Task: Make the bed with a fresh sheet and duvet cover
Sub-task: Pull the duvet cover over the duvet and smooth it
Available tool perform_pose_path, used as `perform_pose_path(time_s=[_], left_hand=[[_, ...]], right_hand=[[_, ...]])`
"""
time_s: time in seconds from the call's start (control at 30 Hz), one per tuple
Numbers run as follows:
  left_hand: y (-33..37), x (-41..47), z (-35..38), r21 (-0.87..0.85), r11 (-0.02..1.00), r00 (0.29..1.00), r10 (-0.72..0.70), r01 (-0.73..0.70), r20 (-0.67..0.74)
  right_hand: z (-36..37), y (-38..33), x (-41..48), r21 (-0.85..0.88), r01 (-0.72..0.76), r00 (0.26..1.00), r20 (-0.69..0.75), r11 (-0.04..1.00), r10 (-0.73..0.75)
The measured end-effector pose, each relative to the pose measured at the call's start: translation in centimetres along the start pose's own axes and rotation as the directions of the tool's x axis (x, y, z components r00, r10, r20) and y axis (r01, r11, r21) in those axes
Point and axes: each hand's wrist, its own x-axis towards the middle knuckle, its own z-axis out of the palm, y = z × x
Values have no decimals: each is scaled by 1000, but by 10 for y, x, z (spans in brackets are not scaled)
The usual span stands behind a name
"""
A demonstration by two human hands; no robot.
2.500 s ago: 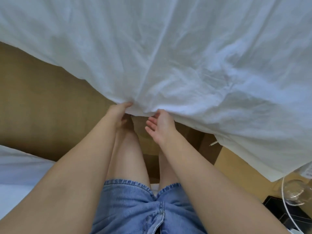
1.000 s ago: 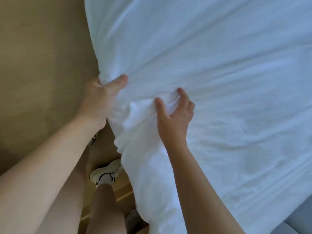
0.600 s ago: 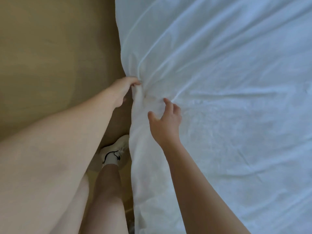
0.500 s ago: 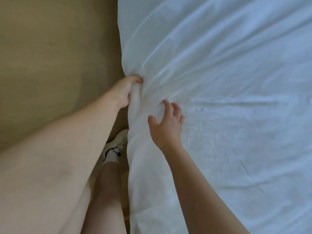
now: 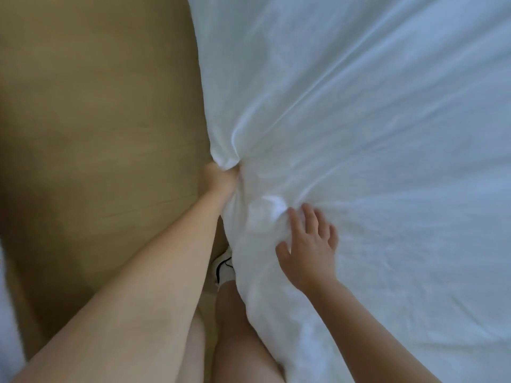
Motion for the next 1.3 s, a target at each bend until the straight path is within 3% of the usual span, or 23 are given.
perform_pose_path(time_s=[0.07, 0.17, 0.3, 0.4, 0.53, 0.67, 0.73, 0.77, 0.83, 0.9, 0.97, 1.03, 1.13, 1.23, 1.3], left_hand=[[9, 2, 13, 49, 997, 995, -61, 58, 79], [41, 4, 8, -228, 954, 965, -143, 193, 218], [104, 29, 1, -582, 808, 956, 93, 91, 278], [144, 58, -2, -546, 837, 957, 127, 38, 261], [169, 94, -22, -496, 862, 976, 7, 105, 219], [201, 42, -66, -483, 859, 927, 25, 172, 374], [214, 20, -106, -499, 859, 887, 139, 113, 440], [220, 24, -122, -479, 871, 887, 132, 109, 442], [225, 59, -130, -355, 916, 943, -65, 187, 327], [227, 98, -117, -161, 953, 951, -219, 256, 217], [227, 128, -94, 4, 965, 939, -256, 262, 232], [228, 151, -77, 90, 949, 895, -315, 302, 316], [253, 177, -82, -1, 933, 833, -320, 359, 452], [299, 199, -81, -301, 896, 824, -113, 326, 555], [329, 206, -72, -393, 880, 850, -21, 265, 527]], right_hand=[[-16, -4, 3, 35, -1, 1000, 19, 999, 0], [-32, -11, 11, 161, -14, 999, -26, 987, 18], [-47, -28, 34, 294, -3, 993, -115, 956, 39], [-57, -48, 63, 360, 29, 975, -217, 932, 54], [-82, -85, 106, 371, -56, 955, -250, 927, 158], [-120, -135, 144, 533, -82, 886, -348, 842, 307], [-134, -156, 151, 560, -40, 823, -451, 828, 345], [-139, -164, 153, 535, -40, 798, -491, 844, 349], [-142, -174, 158, 483, -134, 849, -394, 865, 352], [-138, -180, 163, 394, -282, 922, -142, 875, 361], [-137, -185, 173, 338, -346, 930, 3, 875, 367], [-142, -195, 187, 377, -372, 919, 20, 848, 394], [-150, -211, 207, 457, -392, 896, -6, 798, 444], [-157, -222, 225, 490, -389, 889, -23, 780, 457], [-161, -228, 235, 524, -396, 881, -13, 754, 472]])
